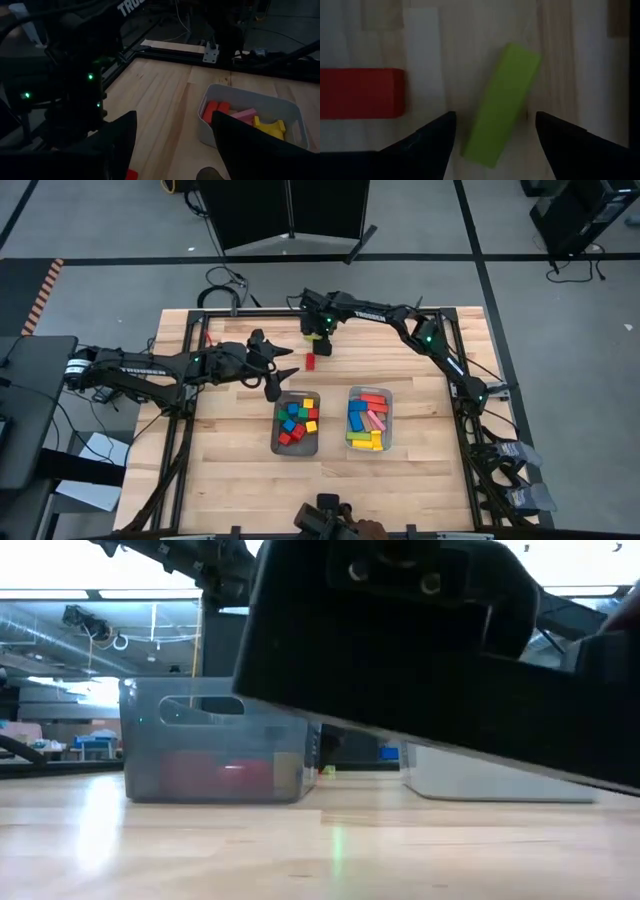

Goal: Sort blocks by size
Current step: Put the large green block into the gray bin

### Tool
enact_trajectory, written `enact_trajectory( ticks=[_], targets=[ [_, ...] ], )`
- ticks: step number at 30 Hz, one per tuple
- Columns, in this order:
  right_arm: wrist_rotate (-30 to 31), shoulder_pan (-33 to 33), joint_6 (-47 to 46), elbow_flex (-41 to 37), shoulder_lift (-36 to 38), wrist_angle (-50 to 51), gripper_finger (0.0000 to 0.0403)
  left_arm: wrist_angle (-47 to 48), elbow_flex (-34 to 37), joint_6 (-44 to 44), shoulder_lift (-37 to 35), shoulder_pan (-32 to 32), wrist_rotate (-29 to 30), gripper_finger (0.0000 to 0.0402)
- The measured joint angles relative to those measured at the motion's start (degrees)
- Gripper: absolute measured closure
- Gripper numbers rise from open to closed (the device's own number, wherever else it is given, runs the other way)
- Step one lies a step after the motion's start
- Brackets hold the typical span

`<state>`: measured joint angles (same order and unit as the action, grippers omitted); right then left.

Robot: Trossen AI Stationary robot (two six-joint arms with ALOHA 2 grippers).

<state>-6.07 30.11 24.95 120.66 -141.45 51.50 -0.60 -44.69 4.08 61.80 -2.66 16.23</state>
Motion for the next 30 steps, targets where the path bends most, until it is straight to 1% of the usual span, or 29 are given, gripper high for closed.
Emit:
enact_trajectory(
  ticks=[4, 7, 10, 15, 21, 25, 30],
  targets=[
    [-0.18, 0.02, -0.14, 0.25, -0.02, 1.72, 0.0126, 0.05, 0.0, 0.02, 0.0, 0.0, 0.0, 0.0138],
    [-0.55, 0.02, -1.04, 0.27, -0.03, 3.22, 0.0153, 0.06, 0.0, 0.03, 0.0, 0.0, 0.0, 0.0138],
    [-1.08, -0.15, -1.27, 0.27, -0.04, 4.18, 0.02, 0.07, 0.0, 0.04, 0.0, 0.0, 0.0, 0.0138],
    [-1.52, -0.94, -1.15, 0.33, 0.01, 5.72, 0.029, 0.09, 0.0, 0.59, 0.0, 0.0, 0.0, 0.0138],
    [-1.39, -1.27, -1.17, 0.35, 0.04, 6.28, 0.0293, 0.26, 0.0, 1.6, 0.0, 0.0, 0.0, 0.0138],
    [-1.24, -1.25, -0.54, 0.29, 0.58, 8.61, 0.0293, 0.98, 0.0, 2.36, 0.0, 0.0, 0.0, 0.0138],
    [-0.66, -1.29, 0.29, 0.18, 3.71, 9.02, 0.0293, 1.39, 0.0, 2.58, 0.0, 0.0, 0.0, 0.0138]
  ],
)
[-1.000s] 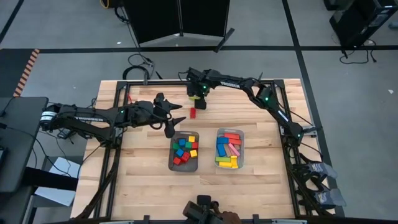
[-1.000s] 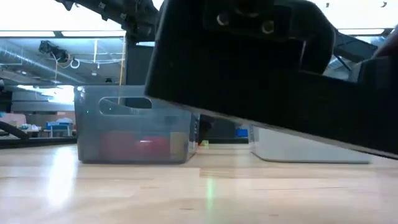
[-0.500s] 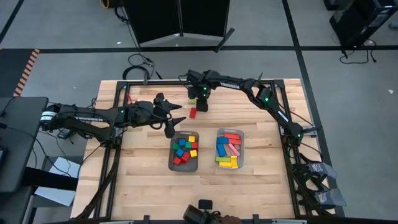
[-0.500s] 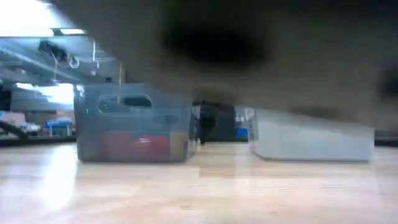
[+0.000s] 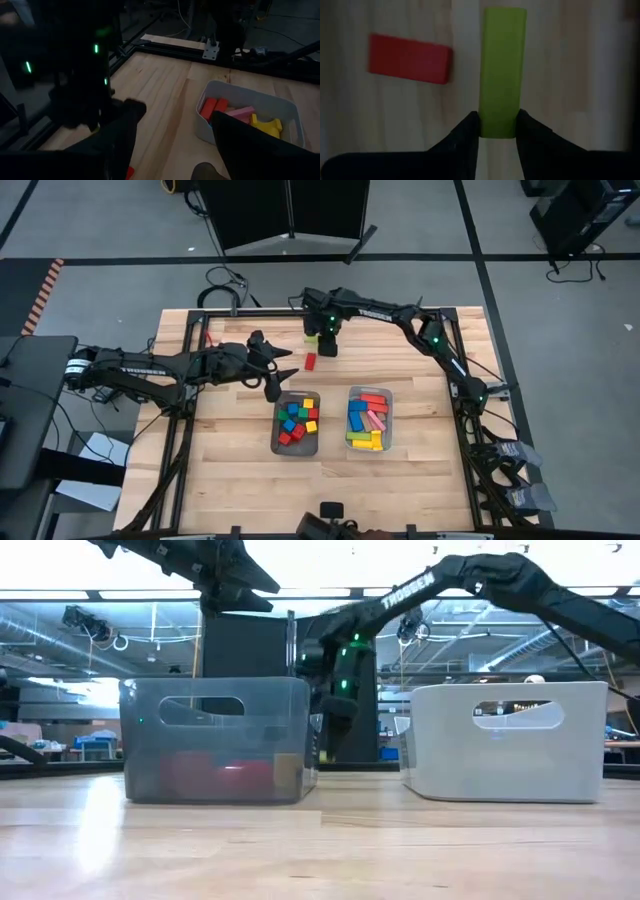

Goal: Sort blocks by size
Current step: Put the large green block into the gray bin, then put the large red block into the gray bin

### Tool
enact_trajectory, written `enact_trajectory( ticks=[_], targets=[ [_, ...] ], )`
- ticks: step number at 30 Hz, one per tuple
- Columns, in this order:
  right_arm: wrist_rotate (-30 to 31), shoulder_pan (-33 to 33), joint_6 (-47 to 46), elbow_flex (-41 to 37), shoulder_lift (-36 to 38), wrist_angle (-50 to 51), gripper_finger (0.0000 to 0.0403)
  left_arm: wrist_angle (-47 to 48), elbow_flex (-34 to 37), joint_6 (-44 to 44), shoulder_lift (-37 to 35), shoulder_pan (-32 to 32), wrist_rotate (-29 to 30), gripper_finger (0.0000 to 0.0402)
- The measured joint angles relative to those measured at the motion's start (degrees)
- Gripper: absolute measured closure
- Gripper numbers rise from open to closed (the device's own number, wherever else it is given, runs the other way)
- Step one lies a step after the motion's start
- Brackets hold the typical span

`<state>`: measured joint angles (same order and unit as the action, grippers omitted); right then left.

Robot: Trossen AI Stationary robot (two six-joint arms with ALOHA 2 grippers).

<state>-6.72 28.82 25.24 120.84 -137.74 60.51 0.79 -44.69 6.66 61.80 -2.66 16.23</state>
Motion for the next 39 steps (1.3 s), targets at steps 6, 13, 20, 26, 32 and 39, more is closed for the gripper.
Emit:
enact_trajectory(
  ticks=[6, 13, 20, 26, 32, 39],
  targets=[
    [-0.13, -0.47, 0.78, 0.02, 6.48, 4.35, 0.0293, 0.41, 0.0, 1.25, 0.0, 0.0, 0.0, 0.0138],
    [-4.23, -2.21, -0.36, -2.84, 18.72, 18.33, 0.0293, 5.21, 0.0, 8.02, 0.39, -1.39, 0.43, 0.0138],
    [-6.08, -10.7, -9.46, -18.99, 35.87, 21.54, 0.0293, 8.42, -0.04, 13.32, 6.89, -6.79, -1.34, 0.0138],
    [-4.99, -20.11, -24.4, -37.31, 47.89, 13.36, 0.0289, 8.64, -3.32, 14.77, 18.12, -14.22, -5.69, 0.0137],
    [-4.67, -26.86, -35.72, -49.79, 52.21, 4.81, 0.0202, 14.86, -12.39, 16.0, 30.11, -19.08, -8.5, 0.0137],
    [2.35, -32.65, -38.17, -53.72, 52.41, -1.07, 0.0105, 25.73, -25.54, 18.66, 43.11, -20.97, -9.09, 0.0117]
  ],
)
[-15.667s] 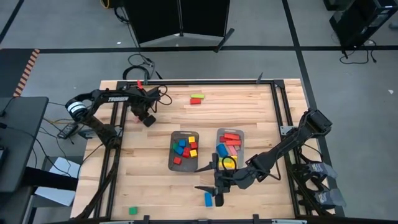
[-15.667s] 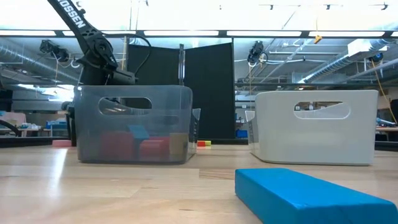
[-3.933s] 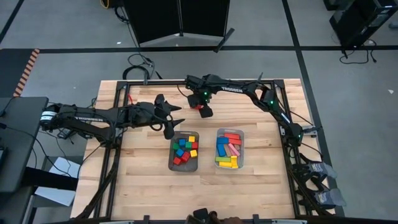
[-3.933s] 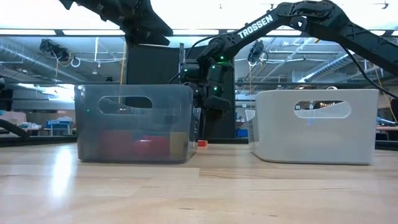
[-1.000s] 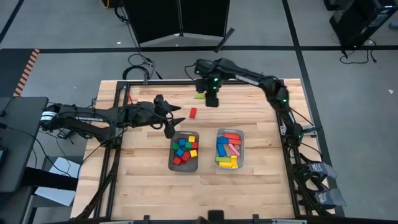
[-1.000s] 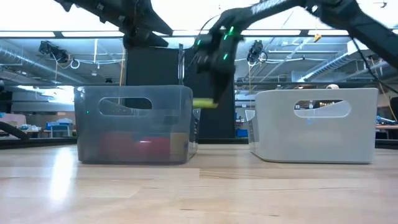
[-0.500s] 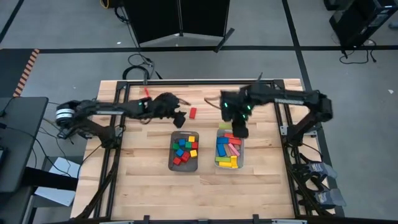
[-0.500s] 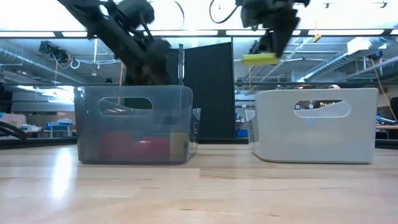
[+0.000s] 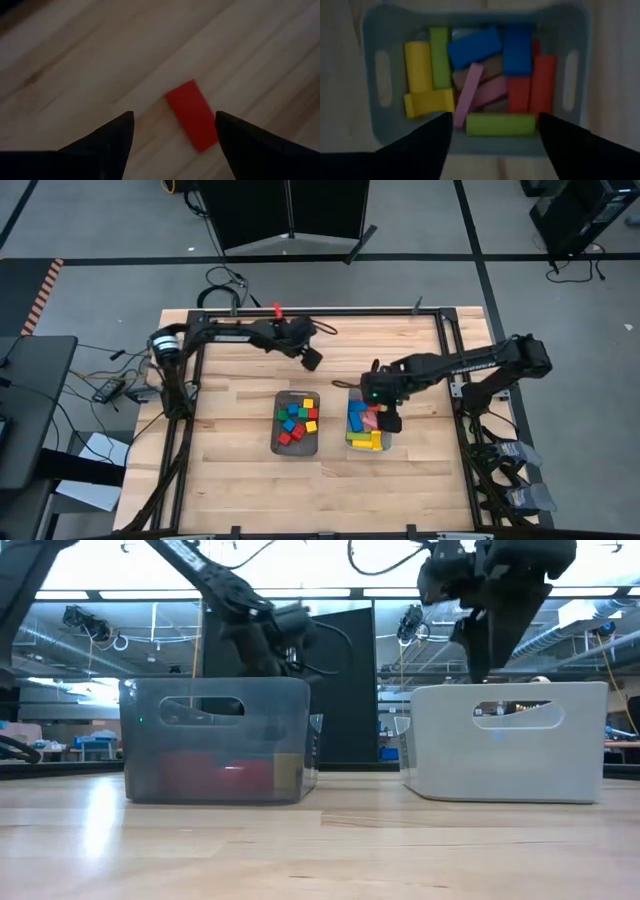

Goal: Sort blocks by size
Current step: Put the large red block into the gray bin

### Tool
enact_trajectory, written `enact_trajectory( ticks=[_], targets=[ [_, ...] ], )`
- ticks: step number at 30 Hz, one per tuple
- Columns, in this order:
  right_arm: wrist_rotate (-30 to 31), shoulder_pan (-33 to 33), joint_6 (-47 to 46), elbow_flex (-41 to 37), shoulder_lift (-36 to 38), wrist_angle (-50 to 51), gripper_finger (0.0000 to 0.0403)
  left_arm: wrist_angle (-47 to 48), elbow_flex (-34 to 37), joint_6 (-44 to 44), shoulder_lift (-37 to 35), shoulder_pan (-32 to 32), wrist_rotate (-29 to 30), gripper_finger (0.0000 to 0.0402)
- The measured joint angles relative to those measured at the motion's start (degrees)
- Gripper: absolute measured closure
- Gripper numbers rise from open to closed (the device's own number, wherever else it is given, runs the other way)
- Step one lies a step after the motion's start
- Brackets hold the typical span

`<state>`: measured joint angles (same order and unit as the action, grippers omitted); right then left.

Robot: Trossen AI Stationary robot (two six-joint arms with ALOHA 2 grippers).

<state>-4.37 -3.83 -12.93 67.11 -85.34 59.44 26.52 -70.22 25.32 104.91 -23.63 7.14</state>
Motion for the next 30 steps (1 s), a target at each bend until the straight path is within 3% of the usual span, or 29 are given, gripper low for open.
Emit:
enact_trajectory(
  ticks=[7, 13, 21, 26, 30],
  targets=[
    [9.19, -4.21, 0.56, 0.94, 7.74, -2.49, 0.0074, 2.73, -5.54, 2.17, 4.8, 1.68, -1.33, 0.0075],
    [14.23, -6.9, -1.01, 0.96, 16.79, -4.27, 0.0088, 3.92, -5.54, 4.8, 7.06, 1.96, -0.86, 0.0051],
    [21.5, -11.45, -1.06, 0.98, 24.7, -6.88, 0.011, 3.01, -5.74, 5.88, 10.68, 2.07, -0.11, 0.0055],
    [23.25, -13.44, -1.51, 0.98, 26.68, -7.32, 0.0118, 3.37, -5.71, 5.72, 10.91, 2.1, 1.25, 0.0097],
    [23.38, -14.54, -0.48, 0.98, 27.8, -7.33, 0.0122, 3.67, -5.63, 3.18, 10.97, 2.28, 1.35, 0.0185]
  ],
)
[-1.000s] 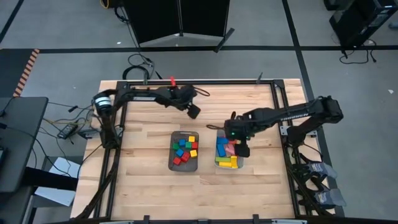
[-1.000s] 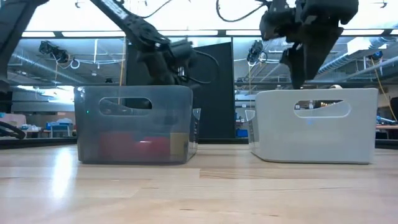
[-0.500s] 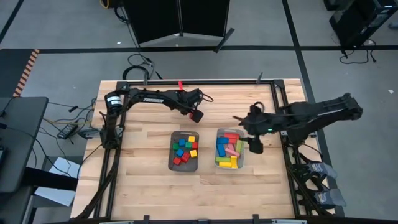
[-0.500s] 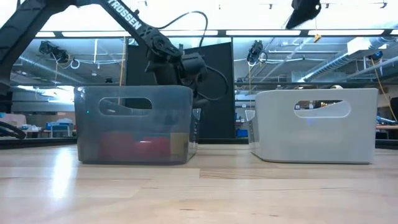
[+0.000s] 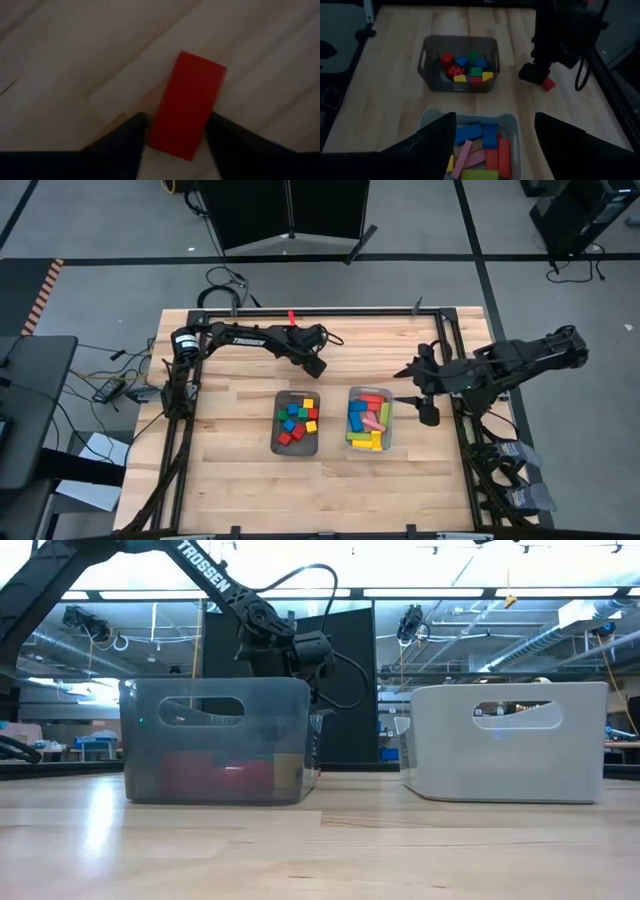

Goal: Sort blocks by size
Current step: Put the large red block into the gray bin

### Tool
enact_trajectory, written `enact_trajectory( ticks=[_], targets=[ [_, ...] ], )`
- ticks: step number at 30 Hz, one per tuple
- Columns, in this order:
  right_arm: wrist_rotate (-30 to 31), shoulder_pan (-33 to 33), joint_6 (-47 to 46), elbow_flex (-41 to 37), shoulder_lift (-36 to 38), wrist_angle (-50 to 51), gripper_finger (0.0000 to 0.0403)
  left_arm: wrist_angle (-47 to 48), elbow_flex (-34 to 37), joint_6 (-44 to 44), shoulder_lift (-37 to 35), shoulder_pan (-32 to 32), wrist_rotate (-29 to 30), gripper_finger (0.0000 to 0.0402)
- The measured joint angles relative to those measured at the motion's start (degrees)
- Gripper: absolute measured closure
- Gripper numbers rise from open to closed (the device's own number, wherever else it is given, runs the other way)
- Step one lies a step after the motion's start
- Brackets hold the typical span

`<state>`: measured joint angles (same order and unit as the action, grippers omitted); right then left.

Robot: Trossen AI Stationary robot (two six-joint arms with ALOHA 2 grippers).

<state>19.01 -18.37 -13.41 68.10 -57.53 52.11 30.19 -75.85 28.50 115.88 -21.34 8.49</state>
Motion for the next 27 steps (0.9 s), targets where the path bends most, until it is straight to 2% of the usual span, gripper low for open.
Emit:
enact_trajectory(
  ticks=[3, 4, 11, 15, 19, 24, 27],
  targets=[
    [0.02, -0.35, 1.46, 0.0, 1.42, -0.7, 0.0123, -0.89, 0.02, -3.12, 0.07, 0.39, -0.2, 0.0268],
    [0.02, -0.35, 1.85, 0.0, 1.92, -1.28, 0.0123, -1.29, 0.02, -4.49, 0.07, 0.43, -0.26, 0.0272],
    [0.11, -0.33, 5.76, 0.0, 5.7, -4.16, 0.0124, -2.31, 0.2, -10.73, -0.7, 0.5, -0.94, 0.0271],
    [1.4, -0.33, 7.01, 0.0, 8.53, -4.73, 0.0132, -3.14, -0.27, -13.02, -4.65, 1.95, -2.31, 0.0271],
    [2.19, -0.33, 8.79, 0.0, 11.43, -7.1, 0.014, -10.42, -0.68, -16.86, -8.92, 6.43, -6.28, 0.0271],
    [3.49, -0.3, 10.47, 0.0, 14.14, -9.46, 0.015, -24.56, -0.6, -19.27, -8.87, 15.16, -14.64, 0.0271],
    [4.15, -0.26, 10.55, 0.0, 14.56, -10.03, 0.0154, -30.36, -0.64, -19.51, -7.78, 19.64, -15.0, 0.0271]
  ],
)
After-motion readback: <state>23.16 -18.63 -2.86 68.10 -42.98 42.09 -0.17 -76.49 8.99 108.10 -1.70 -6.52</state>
